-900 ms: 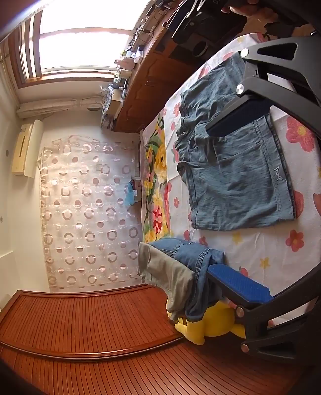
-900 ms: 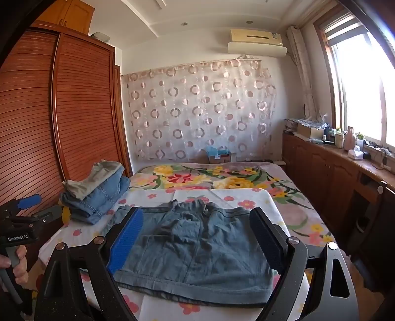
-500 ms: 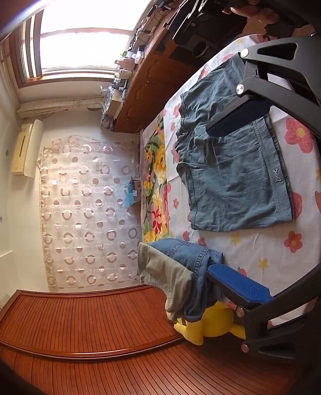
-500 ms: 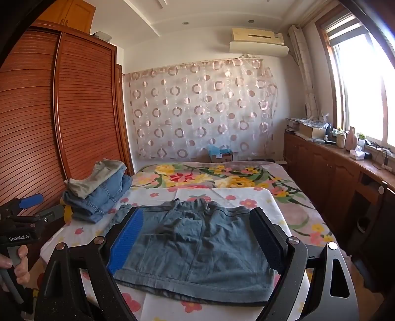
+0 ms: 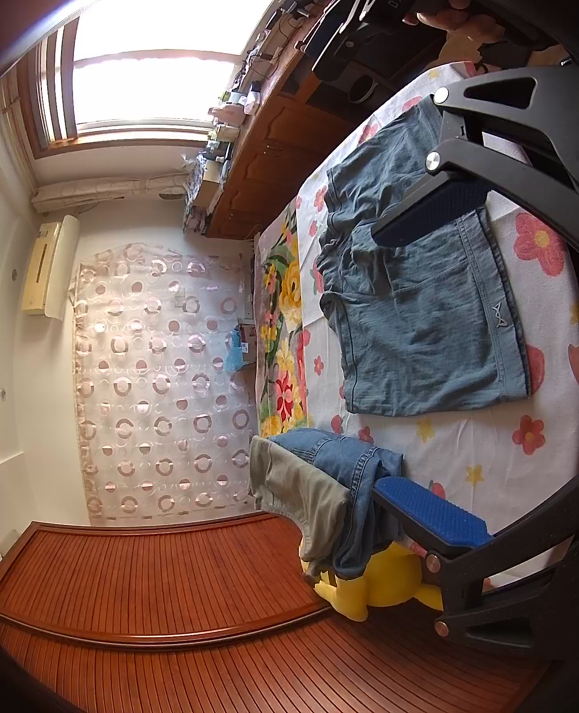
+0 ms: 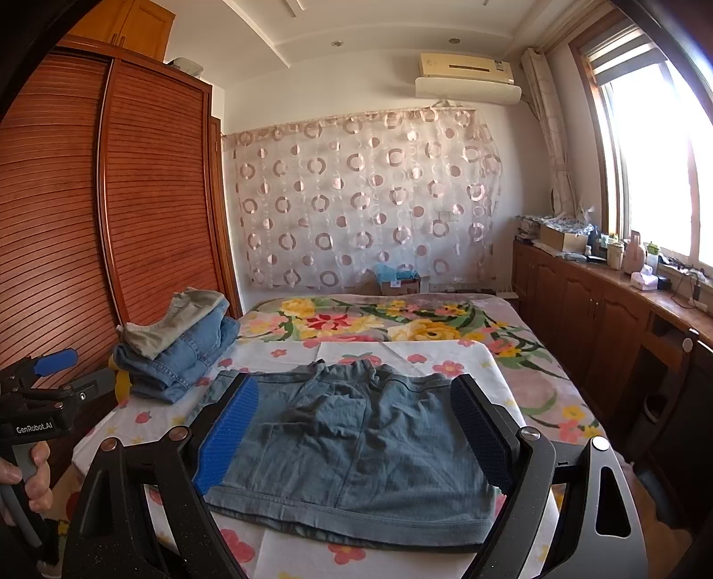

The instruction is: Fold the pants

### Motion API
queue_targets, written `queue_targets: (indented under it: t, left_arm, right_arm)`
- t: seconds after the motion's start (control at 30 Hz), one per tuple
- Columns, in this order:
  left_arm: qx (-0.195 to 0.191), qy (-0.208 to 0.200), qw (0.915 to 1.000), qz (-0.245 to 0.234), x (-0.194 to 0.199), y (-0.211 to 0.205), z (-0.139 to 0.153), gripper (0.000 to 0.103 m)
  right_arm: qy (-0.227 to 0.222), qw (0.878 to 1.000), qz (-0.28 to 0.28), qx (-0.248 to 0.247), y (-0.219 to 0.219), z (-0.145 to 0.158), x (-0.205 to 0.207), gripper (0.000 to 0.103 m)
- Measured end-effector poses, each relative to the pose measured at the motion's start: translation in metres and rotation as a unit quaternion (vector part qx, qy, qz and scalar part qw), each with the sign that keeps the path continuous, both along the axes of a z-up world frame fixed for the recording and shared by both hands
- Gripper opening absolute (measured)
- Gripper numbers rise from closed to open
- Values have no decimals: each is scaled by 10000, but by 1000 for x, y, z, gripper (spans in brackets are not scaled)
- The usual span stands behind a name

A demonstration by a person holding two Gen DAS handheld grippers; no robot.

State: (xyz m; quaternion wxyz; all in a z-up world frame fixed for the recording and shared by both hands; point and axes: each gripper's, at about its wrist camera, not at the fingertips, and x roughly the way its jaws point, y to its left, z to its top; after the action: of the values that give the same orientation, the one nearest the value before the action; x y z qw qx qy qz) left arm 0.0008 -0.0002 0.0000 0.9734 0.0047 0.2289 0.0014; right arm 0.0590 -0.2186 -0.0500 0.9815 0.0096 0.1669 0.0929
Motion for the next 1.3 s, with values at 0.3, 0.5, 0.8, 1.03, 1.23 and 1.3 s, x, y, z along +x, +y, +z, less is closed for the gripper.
queue_targets:
  t: [0.3, 0.5, 0.8, 1.03, 1.23, 1.3]
  left_arm:
    - [-4, -7, 10000, 4, 0, 0, 0, 103]
    - [2, -12, 10000, 8, 0, 0, 0, 103]
    - [6, -19, 10000, 6, 0, 0, 0, 103]
    - [6, -23, 10000, 8, 0, 0, 0, 103]
    - [13, -24, 10000, 7, 0, 0, 0, 103]
    - [13, -33, 10000, 6, 0, 0, 0, 103]
  right_arm:
    - [1, 10000, 7, 6, 1, 0, -1, 89]
    - [-7, 10000, 1, -2, 2, 1, -1, 89]
    - [-23, 10000, 10, 10, 3, 1, -1, 89]
    - [-17, 10000, 7, 9, 3, 1, -1, 89]
    - [-16, 10000, 9, 18, 3, 1, -1, 89]
    - [-17, 10000, 3, 10, 3, 1, -1, 89]
